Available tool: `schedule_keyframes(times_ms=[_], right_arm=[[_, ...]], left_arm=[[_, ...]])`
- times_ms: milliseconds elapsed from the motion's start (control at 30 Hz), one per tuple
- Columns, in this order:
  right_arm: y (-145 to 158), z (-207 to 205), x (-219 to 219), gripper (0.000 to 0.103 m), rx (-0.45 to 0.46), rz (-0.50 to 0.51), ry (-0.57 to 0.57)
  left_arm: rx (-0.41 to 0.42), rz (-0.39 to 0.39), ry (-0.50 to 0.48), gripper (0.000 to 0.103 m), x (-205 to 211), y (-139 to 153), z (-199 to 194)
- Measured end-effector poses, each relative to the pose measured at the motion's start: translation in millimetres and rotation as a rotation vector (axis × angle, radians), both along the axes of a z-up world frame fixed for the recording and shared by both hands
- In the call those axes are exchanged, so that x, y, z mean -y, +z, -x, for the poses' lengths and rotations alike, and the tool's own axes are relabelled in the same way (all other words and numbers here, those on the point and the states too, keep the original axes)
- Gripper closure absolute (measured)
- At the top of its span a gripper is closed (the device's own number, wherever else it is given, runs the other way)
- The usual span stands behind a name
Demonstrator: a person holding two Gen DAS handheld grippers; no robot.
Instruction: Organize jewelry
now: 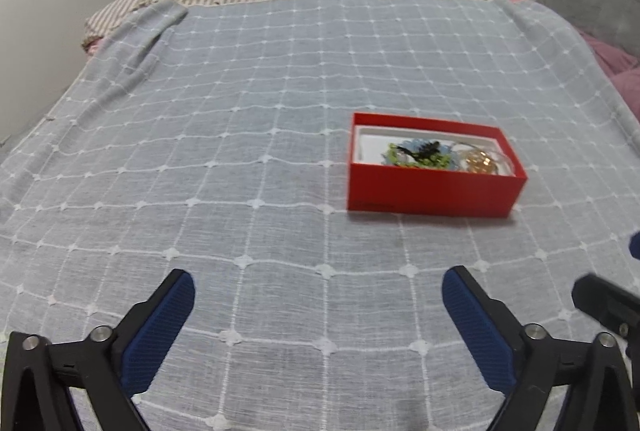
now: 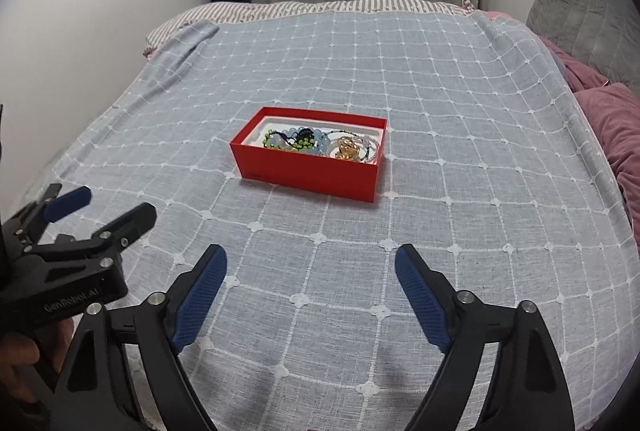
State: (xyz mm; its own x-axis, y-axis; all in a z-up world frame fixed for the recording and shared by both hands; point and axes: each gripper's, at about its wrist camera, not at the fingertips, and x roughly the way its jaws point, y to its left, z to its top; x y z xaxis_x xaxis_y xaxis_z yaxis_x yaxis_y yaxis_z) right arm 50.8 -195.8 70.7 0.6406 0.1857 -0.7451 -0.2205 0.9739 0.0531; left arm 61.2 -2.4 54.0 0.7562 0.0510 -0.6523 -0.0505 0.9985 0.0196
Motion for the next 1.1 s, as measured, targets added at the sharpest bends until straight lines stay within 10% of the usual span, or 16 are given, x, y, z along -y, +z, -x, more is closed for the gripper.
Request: schedule_keyframes(times_ms=[1100], right_arm=[[-4.5,0.4,-0.7,0.000,0.003,0.008,-0.032]], left_arm=[[-0.006,-0.043,-0.013,0.001,5.6,-5.2,0.2]])
